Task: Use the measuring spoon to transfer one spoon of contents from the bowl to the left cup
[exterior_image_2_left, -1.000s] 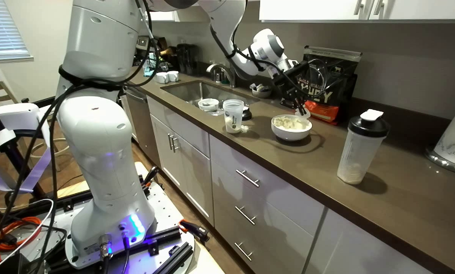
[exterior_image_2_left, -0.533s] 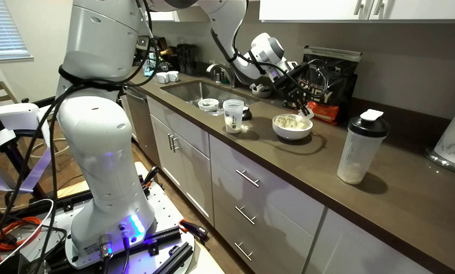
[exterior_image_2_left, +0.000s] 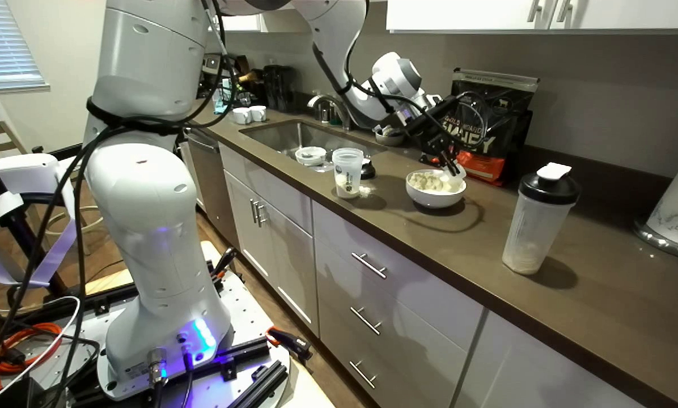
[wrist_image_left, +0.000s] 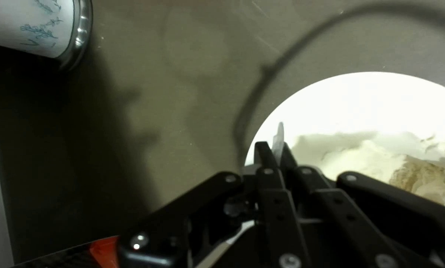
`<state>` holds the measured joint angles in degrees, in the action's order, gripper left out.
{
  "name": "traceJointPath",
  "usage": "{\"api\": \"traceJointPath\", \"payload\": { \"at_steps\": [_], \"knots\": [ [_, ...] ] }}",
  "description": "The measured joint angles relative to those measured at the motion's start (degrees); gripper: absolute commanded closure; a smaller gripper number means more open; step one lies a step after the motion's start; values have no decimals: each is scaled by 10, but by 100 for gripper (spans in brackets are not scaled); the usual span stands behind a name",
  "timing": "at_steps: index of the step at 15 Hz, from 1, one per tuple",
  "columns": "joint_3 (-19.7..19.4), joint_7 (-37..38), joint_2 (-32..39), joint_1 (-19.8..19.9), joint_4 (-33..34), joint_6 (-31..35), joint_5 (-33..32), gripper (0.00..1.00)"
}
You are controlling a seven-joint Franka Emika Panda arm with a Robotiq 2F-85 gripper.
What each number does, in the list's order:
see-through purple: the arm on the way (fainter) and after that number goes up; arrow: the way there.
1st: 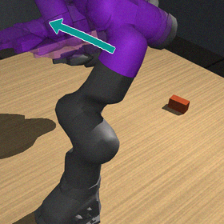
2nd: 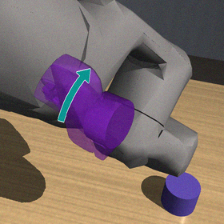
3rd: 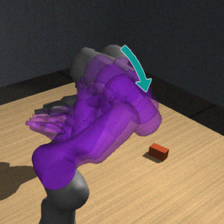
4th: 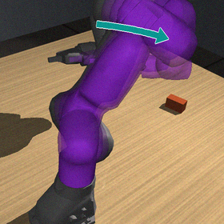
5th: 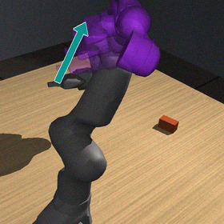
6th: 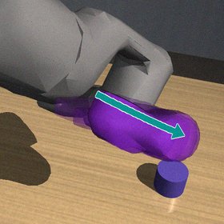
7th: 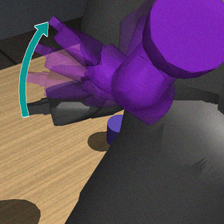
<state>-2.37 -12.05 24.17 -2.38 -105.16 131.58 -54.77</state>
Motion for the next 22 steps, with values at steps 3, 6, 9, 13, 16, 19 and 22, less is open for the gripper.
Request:
{"api": "traceJointPath", "payload": {
  "at_steps": [3,6,9,13,16,19,22],
  "knots": [
    [-1,0,-6,1,-15,4,-1,99],
    [-4,3,-13,1,-32,18,-17,99],
    [-8,7,-14,3,-48,27,-32,99],
    [-7,12,-17,6,-53,34,-37,99],
    [-7,14,-23,7,-53,39,-37,99],
    [-7,17,-37,8,-53,46,-37,99],
    [-7,21,-44,8,-53,60,-46,99]
  ]
}}
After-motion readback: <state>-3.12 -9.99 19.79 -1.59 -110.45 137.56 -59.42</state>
